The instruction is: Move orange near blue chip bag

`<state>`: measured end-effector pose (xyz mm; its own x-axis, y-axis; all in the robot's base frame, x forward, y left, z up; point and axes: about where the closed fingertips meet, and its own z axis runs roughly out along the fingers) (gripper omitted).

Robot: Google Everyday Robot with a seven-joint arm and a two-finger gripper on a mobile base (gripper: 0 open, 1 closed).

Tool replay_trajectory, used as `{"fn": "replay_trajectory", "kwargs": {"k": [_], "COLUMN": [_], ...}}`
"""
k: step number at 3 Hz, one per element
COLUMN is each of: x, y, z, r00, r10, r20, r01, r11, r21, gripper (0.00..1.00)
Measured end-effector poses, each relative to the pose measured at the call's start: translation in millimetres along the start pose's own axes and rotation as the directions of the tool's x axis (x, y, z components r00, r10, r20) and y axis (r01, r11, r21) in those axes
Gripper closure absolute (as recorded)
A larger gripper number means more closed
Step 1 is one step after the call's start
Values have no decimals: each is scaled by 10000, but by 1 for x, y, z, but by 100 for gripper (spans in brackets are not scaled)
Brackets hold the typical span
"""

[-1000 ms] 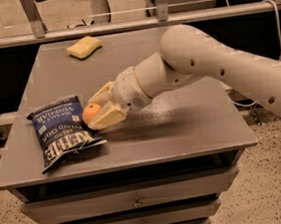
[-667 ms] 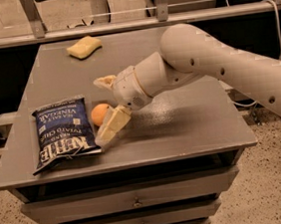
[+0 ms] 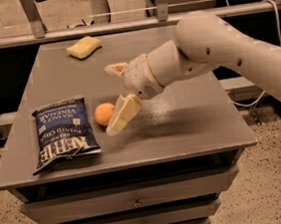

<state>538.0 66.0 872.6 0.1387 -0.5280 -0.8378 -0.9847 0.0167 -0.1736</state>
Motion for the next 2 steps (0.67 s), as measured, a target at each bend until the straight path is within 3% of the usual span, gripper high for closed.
{"fn": "replay_trajectory", "kwargs": {"k": [1,2], "x": [4,12], "y": [-13,-32], "z": [-28,-86], "r00": [9997,9981], "r10": [254,594], "r20": [-18,-156], "r01": [-252,-570], "r11": [9985,9904], "r21": [492,1257], "gripper": [0,0]}}
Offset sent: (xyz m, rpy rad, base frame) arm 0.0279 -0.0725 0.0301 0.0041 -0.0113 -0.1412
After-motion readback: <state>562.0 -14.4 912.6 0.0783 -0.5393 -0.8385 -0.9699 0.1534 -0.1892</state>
